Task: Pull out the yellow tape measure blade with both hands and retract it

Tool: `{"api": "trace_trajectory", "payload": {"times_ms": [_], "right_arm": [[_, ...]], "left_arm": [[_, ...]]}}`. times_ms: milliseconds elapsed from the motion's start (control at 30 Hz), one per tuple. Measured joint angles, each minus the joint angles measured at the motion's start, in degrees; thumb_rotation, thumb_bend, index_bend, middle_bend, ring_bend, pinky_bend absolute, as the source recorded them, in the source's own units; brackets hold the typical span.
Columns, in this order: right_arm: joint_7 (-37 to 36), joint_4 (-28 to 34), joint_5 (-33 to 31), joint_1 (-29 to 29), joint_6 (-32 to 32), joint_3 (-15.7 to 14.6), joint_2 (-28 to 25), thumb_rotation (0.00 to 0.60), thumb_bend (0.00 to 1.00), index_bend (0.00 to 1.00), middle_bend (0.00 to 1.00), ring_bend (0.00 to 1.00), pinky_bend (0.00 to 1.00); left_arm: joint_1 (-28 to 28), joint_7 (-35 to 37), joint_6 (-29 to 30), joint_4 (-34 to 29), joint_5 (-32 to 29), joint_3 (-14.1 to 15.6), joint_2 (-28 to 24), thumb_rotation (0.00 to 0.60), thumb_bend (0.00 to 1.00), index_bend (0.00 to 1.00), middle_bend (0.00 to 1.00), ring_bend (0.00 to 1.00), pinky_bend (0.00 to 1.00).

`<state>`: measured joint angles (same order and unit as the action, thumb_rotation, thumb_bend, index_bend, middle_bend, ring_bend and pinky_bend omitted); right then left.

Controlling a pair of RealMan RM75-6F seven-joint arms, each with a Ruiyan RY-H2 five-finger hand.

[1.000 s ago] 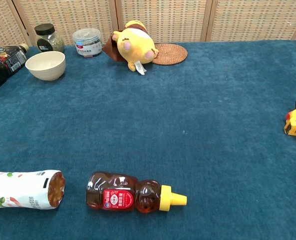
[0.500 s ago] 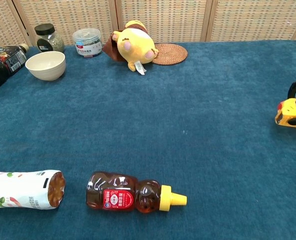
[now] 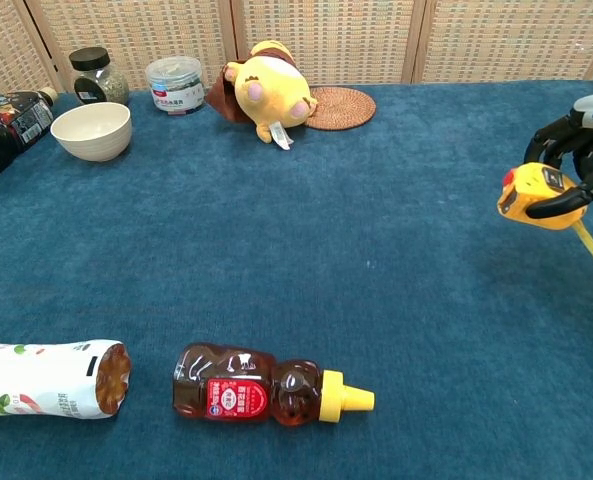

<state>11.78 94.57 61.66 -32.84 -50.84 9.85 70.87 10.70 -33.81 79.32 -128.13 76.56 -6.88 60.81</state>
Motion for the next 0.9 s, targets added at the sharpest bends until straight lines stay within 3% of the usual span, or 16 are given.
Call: {"api": "trace_trajectory", "payload": {"times_ms": [367, 900], "right_arm": [[3.64, 4.12, -5.07, -1.64, -2.68, 1.17, 1.02, 0.375, 0.21, 0.55, 0.58, 0.66, 0.61], [11.59, 7.54, -14.95, -5.90, -7.67, 3.33, 4.94, 0.374, 0.22, 0.55, 0.58, 0.66, 0.61]], "left_arm": [[10.30, -0.55, -7.20, 2.69, -8.76, -6.35, 8.42, 0.600, 0.25, 0.50, 0.35, 0.34, 0.37], [30.60, 2.86, -22.03, 14.95, -31.46, -14.46, 21.00, 0.600, 0.20, 0.50, 0.38, 0.39, 0.42]]}}
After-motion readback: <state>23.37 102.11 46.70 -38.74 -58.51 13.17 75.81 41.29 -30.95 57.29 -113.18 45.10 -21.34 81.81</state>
